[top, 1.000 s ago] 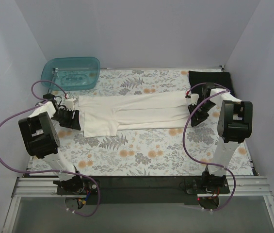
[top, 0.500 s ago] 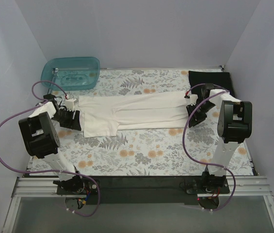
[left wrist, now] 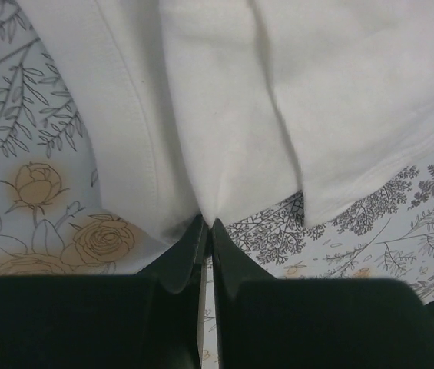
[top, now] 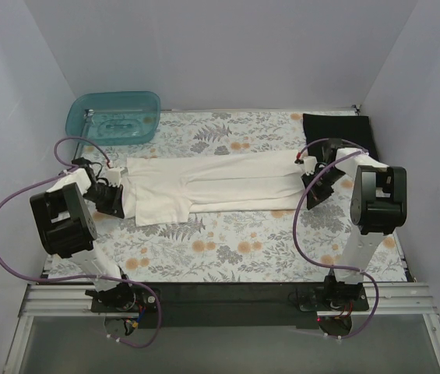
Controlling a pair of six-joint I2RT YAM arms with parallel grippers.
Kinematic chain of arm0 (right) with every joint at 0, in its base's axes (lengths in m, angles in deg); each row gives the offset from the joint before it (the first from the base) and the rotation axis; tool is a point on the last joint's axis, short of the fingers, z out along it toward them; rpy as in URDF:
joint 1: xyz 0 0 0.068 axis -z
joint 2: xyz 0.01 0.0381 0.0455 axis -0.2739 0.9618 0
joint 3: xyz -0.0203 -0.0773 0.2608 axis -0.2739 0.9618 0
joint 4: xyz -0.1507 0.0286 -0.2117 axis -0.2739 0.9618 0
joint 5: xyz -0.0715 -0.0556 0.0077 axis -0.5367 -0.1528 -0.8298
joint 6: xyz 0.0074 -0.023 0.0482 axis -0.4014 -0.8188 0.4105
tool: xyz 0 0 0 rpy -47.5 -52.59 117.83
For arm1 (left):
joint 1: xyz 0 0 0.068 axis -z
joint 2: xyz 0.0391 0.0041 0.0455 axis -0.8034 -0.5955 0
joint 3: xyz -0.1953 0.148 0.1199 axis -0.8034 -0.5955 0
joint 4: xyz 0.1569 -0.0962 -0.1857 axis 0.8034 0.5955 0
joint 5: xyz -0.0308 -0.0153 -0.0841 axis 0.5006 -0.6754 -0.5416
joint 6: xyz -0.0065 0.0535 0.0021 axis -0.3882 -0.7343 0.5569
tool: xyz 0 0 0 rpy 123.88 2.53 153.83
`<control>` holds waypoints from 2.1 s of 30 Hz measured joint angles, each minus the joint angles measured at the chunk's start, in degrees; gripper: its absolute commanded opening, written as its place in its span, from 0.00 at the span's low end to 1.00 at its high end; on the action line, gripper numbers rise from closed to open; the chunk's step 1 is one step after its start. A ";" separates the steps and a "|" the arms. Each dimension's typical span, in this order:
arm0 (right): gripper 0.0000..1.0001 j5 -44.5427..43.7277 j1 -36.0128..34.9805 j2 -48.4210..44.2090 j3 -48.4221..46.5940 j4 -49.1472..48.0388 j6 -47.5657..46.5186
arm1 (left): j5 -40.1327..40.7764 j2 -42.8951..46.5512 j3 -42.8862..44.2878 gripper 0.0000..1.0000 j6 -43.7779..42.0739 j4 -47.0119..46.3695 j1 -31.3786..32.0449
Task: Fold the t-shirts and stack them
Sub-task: Fold the tshirt
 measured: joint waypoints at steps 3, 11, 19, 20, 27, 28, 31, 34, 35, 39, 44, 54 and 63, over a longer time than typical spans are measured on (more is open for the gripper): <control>0.01 -1.05 0.48 -1.29 1.57 0.09 -1.36 | 0.33 1.62 -1.79 0.00 -0.50 1.14 -0.02; 0.41 -4.20 2.01 -2.16 1.84 2.03 -3.41 | 0.57 2.99 -1.64 0.31 -0.26 4.31 0.00; 0.44 0.24 1.81 -14.05 1.90 2.89 -2.62 | -5.90 10.36 0.96 0.48 -3.78 9.22 -0.17; 0.43 1.84 1.14 -16.59 2.12 2.64 -1.92 | -7.02 12.31 0.72 0.49 -4.63 9.79 -0.17; 0.40 10.54 -14.82 -19.47 5.09 -3.72 7.74 | -10.25 21.55 -10.60 0.54 -8.02 11.96 1.18; 0.40 10.97 -17.99 -18.38 5.49 -5.11 9.84 | -10.10 21.55 -12.22 0.54 -8.00 11.80 1.57; 0.43 11.41 -26.80 -14.80 5.68 -10.64 15.89 | -9.51 21.99 -15.69 0.61 -7.39 10.62 2.56; 0.49 10.91 -34.47 -12.02 6.10 -17.68 22.03 | -8.70 23.78 -18.38 0.62 -6.16 8.35 3.54; 0.50 10.80 -36.54 -11.39 6.47 -19.93 24.13 | -8.37 24.26 -18.99 0.62 -5.70 7.32 3.91; 0.52 8.83 -43.89 -8.61 6.88 -28.11 31.17 | -7.41 24.76 -20.41 0.62 -3.93 3.50 5.42; 0.53 5.31 -51.25 0.66 1.77 -33.38 37.53 | -6.08 23.93 -21.24 0.62 -1.42 -0.50 7.67; 0.52 6.58 -54.90 6.84 -4.46 -37.46 44.39 | -2.84 22.86 -21.62 0.60 1.68 -5.92 13.49; 0.41 5.99 -56.81 9.68 -7.34 -39.26 47.30 | -1.92 23.52 -22.73 0.52 4.24 -9.25 13.62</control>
